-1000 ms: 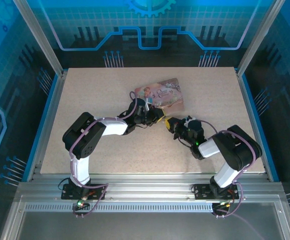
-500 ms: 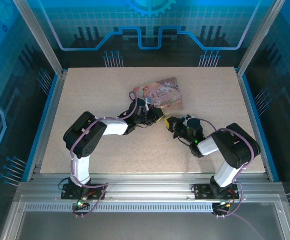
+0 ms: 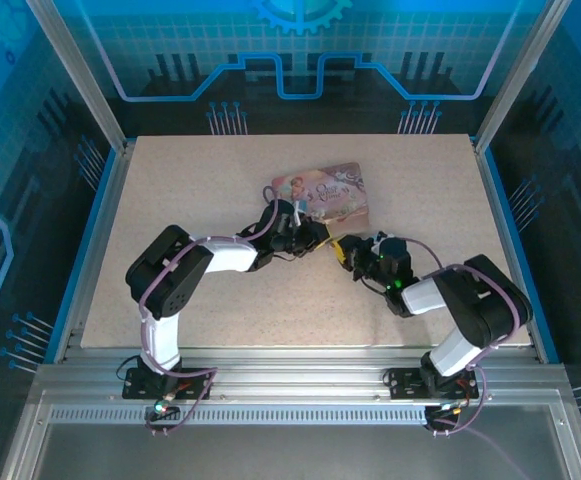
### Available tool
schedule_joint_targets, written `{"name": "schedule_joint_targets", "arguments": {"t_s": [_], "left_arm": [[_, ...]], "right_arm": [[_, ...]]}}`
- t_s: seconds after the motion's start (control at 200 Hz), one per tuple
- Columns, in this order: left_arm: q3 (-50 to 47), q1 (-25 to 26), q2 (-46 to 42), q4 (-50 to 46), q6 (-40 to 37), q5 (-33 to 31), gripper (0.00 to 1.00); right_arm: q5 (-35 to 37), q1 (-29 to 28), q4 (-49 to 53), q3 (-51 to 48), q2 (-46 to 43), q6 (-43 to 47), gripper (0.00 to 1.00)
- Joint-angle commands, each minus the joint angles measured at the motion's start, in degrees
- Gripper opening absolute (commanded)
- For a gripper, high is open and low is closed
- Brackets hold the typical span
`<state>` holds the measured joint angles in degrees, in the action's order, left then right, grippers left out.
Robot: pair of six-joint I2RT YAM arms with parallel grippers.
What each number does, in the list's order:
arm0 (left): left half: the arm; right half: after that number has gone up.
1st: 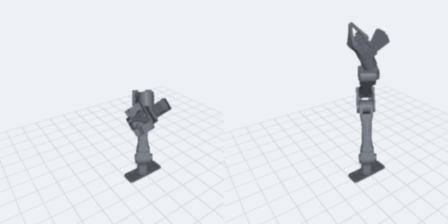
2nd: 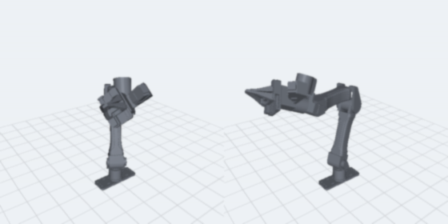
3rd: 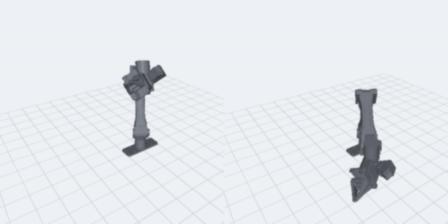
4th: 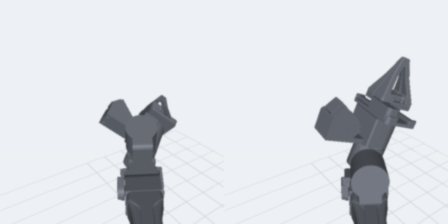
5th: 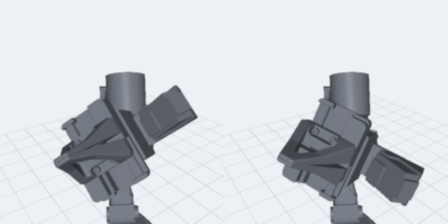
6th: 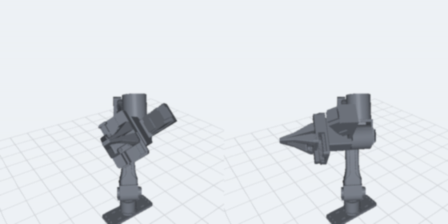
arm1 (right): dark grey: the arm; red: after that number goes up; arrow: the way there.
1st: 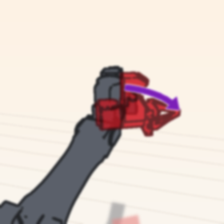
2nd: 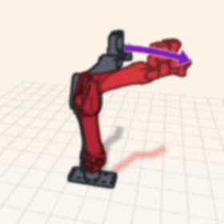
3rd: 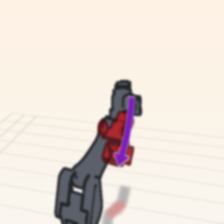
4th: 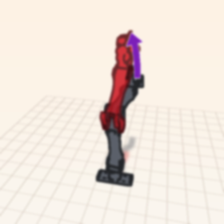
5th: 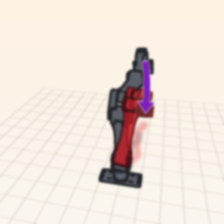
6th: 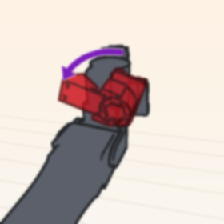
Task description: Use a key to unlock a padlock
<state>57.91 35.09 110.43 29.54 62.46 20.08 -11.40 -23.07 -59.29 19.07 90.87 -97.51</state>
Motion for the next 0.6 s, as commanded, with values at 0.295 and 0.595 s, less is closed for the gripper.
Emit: {"name": "schedule_joint_targets", "arguments": {"t_s": [0.295, 0.595], "left_arm": [[2.4, 0.6, -5.2, -14.1, -3.7, 0.4, 0.0], [5.2, 1.9, -7.8, -23.4, -6.5, -3.3, 0.0]], "right_arm": [[-2.6, 6.0, 38.9, 0.0, -25.0, 20.7, 0.27], [-4.4, 8.2, 56.4, 1.3, -33.2, 33.3, 0.26]]}}
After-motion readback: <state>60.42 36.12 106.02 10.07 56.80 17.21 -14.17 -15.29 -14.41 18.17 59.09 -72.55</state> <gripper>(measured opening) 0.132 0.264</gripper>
